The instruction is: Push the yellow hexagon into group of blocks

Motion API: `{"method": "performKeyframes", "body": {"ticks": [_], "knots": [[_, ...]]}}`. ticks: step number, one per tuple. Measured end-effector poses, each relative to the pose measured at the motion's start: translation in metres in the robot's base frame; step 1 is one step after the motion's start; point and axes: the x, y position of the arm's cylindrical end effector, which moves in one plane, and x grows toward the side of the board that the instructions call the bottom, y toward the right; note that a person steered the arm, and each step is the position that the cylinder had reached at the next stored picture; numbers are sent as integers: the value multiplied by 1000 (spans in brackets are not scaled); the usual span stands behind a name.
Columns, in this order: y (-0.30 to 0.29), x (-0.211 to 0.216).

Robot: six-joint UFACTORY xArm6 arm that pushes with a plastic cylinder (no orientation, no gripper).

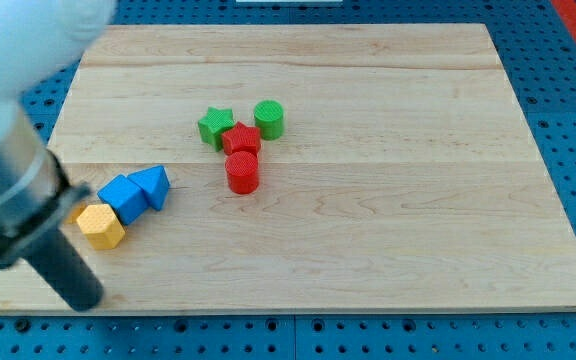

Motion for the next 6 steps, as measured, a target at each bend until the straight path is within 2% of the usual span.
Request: {"method": "performKeyframes", "body": {"ticks": [1, 2, 3, 5, 6], "knots": [[-21, -24], [-7, -46], [-7, -92], [44, -114], [73, -138]]}}
